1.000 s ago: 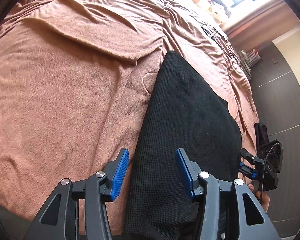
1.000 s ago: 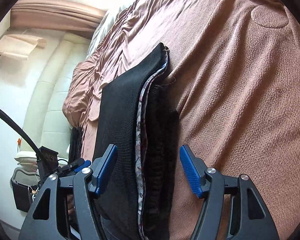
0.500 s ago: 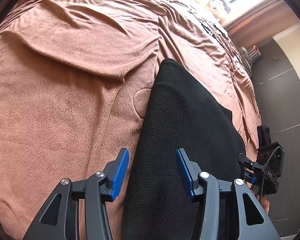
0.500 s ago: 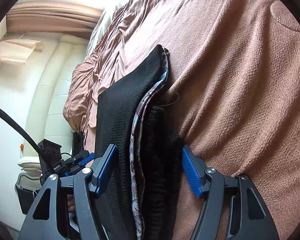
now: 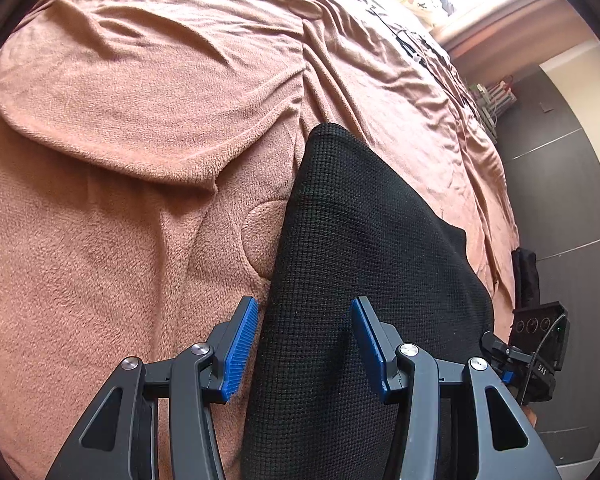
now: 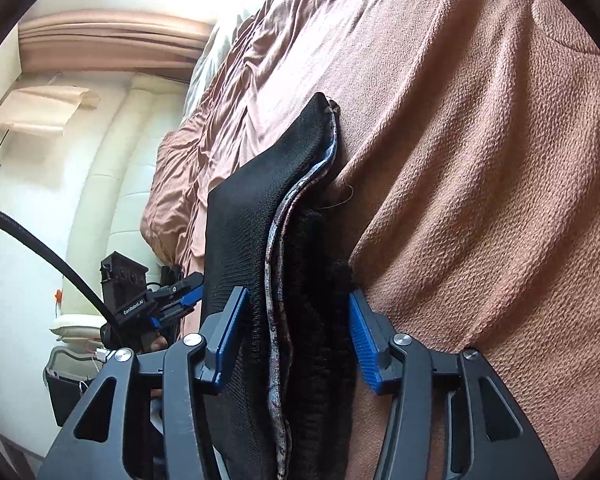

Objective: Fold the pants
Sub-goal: 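Grasp the folded black shorts' end with both grippers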

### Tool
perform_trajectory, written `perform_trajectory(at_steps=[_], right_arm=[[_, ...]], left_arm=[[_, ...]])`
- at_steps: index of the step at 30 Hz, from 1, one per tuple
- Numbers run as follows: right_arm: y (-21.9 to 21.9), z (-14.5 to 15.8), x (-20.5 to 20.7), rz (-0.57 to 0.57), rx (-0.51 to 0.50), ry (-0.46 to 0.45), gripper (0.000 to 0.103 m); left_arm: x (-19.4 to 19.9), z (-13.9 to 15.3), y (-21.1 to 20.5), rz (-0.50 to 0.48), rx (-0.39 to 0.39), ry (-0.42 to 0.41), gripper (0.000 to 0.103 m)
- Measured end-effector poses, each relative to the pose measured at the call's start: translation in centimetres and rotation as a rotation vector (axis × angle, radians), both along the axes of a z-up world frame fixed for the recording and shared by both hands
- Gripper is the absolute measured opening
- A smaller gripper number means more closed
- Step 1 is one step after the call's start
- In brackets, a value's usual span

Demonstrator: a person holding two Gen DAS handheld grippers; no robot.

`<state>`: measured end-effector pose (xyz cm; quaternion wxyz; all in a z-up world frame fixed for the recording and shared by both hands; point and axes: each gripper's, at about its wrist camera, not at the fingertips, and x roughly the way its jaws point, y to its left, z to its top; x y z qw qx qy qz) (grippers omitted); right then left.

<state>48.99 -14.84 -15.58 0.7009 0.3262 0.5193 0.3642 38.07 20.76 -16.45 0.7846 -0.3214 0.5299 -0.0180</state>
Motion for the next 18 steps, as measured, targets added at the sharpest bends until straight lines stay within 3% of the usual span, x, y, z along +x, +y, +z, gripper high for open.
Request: perform_trajectory(at_steps=[12, 14, 16, 18], right_arm=[[1.7, -0.1, 2.6, 0.032, -0.019, 0.004, 0.053], [1.9, -0.1, 2.4, 0.028, -0.021, -0.01, 0.049], [1.9, 0.2, 1.8, 0.026, -0.031, -0.034, 0.038], [1.9, 0.8, 1.3, 0.023, -0.034, -0.076, 0.033]], left_arm=[[2.2, -1.5, -0.3, -0.027, -0.028, 0.003, 0.05], [2.3, -1.2, -0.3, -0.028, -0.026, -0.006, 0.032], [2.3, -0.7, -0.3, -0.026, -0.019, -0.015, 0.022], [2.1, 0.1, -0.3, -0.027, -0.017, -0.039, 0.014]])
